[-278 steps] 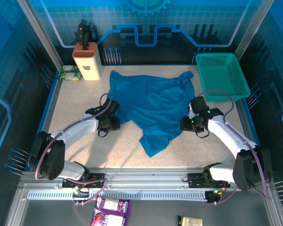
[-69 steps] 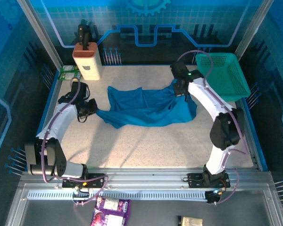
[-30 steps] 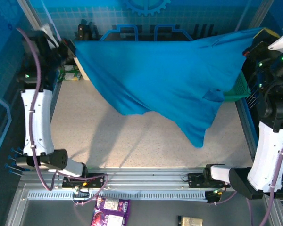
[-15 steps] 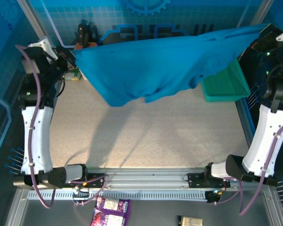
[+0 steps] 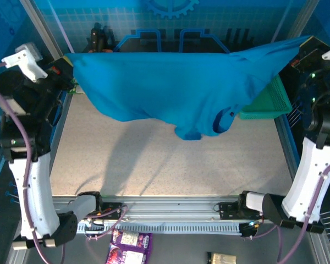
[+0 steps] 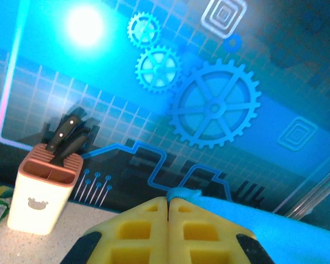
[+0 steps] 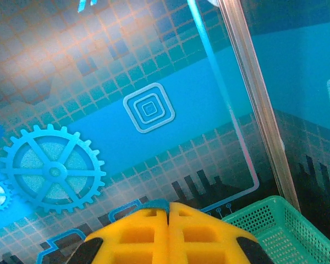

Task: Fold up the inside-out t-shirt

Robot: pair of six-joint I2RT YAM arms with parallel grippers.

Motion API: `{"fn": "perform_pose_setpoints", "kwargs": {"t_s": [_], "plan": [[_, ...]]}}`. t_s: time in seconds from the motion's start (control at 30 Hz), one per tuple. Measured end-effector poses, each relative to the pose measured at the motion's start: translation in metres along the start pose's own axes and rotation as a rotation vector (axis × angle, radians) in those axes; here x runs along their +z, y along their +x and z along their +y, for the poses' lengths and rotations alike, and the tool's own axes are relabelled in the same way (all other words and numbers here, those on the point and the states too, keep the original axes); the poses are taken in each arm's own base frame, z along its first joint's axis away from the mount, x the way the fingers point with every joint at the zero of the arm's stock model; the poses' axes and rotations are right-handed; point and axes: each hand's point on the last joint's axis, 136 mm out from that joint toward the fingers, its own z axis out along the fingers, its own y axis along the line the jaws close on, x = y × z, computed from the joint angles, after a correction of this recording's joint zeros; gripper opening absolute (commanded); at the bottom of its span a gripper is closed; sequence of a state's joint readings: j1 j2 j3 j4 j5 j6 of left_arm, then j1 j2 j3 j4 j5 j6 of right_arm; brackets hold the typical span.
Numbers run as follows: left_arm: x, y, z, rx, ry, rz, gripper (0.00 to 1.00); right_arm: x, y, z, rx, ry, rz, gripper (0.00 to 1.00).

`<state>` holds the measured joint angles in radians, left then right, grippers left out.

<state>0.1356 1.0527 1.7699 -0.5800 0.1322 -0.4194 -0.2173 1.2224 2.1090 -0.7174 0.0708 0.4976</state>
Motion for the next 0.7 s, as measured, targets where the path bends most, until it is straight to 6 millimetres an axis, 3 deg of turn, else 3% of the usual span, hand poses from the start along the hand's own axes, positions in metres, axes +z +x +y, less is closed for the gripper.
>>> {"fn": "perform_pose_setpoints", "kwargs": {"t_s": [0.2,0.33,0.43,0.53,0.63,0.7], "plan": [[-0.032,-0.017,-0.017,0.018,0.039,-0.071,0.00,-0.062,-0.038,0.018,-0.004,-0.057,-0.142,0.00],[-0.028,-0.023,-0.020,0.021,0.048,-0.083,0.00,-0.068,-0.061,0.029,-0.002,-0.092,-0.211,0.00],[-0.006,-0.020,-0.016,0.017,0.052,-0.060,0.00,-0.041,-0.059,0.030,0.010,-0.096,-0.187,0.00],[0.032,-0.006,-0.004,-0.003,0.049,0.000,0.00,0.011,-0.034,0.022,0.029,-0.087,-0.095,0.00],[0.082,0.021,0.018,-0.045,0.036,0.088,0.00,0.072,0.007,0.009,0.053,-0.074,0.030,0.00],[0.119,0.049,0.037,-0.092,0.022,0.163,0.00,0.116,0.046,-0.004,0.070,-0.055,0.133,0.00]]}}
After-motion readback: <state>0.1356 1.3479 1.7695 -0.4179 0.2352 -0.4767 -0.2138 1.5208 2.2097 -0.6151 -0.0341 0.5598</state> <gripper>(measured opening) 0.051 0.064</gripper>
